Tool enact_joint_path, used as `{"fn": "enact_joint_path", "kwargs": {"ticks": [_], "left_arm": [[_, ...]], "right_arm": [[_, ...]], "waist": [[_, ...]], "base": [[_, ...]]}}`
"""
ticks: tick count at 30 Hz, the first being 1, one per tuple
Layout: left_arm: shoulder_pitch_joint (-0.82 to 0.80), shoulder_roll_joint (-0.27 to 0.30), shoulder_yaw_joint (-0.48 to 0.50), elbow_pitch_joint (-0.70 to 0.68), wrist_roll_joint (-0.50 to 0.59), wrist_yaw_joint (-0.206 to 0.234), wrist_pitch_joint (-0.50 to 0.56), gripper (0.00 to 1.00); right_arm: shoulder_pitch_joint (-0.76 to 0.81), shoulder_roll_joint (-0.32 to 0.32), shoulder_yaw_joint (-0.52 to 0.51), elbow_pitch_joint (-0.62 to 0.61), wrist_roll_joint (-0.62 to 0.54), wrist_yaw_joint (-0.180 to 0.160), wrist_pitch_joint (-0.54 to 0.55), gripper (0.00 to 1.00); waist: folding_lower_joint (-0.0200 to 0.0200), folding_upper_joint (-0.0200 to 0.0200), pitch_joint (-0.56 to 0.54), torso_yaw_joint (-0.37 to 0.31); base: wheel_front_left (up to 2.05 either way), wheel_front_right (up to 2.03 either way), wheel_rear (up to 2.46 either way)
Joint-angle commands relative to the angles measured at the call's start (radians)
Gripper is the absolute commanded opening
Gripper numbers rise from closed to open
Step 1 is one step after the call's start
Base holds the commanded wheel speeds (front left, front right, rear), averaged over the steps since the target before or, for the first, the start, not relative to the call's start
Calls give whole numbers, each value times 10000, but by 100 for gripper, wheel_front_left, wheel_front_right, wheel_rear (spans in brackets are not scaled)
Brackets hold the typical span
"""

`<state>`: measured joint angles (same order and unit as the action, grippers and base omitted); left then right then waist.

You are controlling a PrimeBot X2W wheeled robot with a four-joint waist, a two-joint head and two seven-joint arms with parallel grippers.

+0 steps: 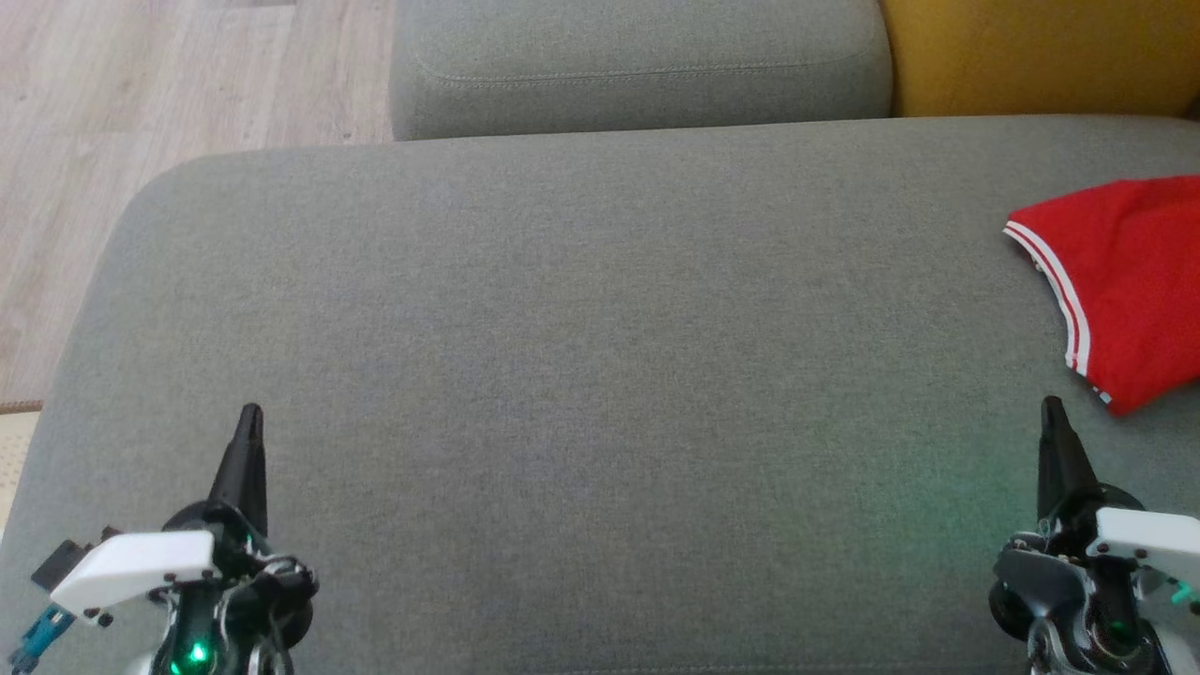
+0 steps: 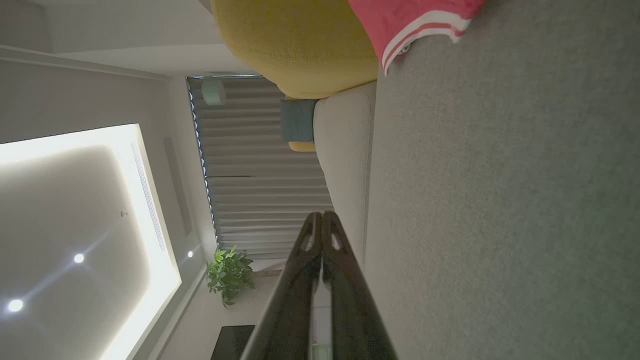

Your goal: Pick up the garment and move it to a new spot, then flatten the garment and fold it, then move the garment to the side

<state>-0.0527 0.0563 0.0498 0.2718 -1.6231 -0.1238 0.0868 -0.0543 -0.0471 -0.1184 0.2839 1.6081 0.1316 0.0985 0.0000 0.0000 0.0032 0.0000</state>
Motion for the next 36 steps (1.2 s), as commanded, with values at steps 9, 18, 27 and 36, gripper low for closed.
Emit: {"fn": "enact_joint_path", "kwargs": {"ticks": [9,18,27,36], "left_arm": [[-535,96,427,-274,-33,-69,93,0],[-537,78,451,-273,-12,-69,113,0],[-539,64,471,-272,4,-69,129,0],[-540,50,491,-271,21,-69,145,0]], "right_arm": [[-526,-108,147,-397,88,-9,67,0],[-528,-99,133,-396,77,-9,77,0],[-529,-92,122,-395,68,-9,86,0],[-530,-84,111,-395,59,-9,95,0]], "waist": [[0,0,0,0],[0,0,0,0],[0,0,0,0],[0,0,0,0]], "base": [[0,0,0],[0,0,0],[0,0,0],[0,0,0]]}}
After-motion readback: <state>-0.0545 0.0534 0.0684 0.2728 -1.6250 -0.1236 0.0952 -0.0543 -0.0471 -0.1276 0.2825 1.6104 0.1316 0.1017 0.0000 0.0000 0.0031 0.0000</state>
